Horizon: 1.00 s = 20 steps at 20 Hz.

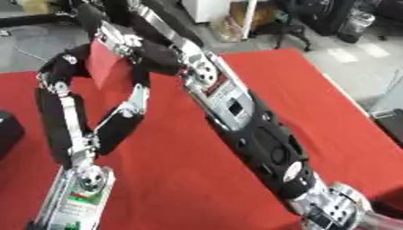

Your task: Pick up the objects with one hand, pass them to the other hand, and then place them into the box on the other side of the table.

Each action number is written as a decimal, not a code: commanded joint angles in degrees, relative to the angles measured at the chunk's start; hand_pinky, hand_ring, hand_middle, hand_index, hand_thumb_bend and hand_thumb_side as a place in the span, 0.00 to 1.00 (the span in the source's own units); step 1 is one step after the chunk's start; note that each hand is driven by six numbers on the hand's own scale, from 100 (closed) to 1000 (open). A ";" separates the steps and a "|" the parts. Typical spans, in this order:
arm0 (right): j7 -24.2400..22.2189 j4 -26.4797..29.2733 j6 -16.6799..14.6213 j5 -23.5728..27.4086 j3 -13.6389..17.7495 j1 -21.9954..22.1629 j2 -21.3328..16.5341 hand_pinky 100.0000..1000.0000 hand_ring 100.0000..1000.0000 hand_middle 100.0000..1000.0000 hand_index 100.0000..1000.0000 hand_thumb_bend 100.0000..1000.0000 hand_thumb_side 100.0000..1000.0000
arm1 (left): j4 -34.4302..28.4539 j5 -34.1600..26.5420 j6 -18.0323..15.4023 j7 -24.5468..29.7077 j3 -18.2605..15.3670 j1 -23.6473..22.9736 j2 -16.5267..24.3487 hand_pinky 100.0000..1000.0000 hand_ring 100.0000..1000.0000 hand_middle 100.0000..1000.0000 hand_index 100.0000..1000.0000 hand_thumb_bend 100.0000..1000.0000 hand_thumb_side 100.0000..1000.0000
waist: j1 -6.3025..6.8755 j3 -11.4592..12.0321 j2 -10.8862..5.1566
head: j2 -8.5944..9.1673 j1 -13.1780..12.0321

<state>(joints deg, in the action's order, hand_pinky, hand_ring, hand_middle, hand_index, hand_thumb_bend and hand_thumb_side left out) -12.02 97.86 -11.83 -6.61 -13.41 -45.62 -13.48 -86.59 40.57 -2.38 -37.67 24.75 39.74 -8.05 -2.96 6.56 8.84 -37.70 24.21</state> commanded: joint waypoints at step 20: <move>12.71 1.22 2.74 -7.81 13.52 0.76 -13.37 0.74 0.46 0.55 0.88 0.00 0.67 | -6.42 0.63 1.93 -0.35 -1.96 -3.96 8.15 0.48 0.33 0.34 0.49 0.00 0.42 | 1.31 0.10 -2.06 | 0.39 -10.95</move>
<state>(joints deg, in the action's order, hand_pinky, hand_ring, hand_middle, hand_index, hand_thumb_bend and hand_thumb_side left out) -0.25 97.82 -9.47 -14.07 -1.55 -44.09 -24.65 -91.10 41.25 -1.00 -37.87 23.59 35.15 -1.34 -1.58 6.70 8.05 -37.70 15.09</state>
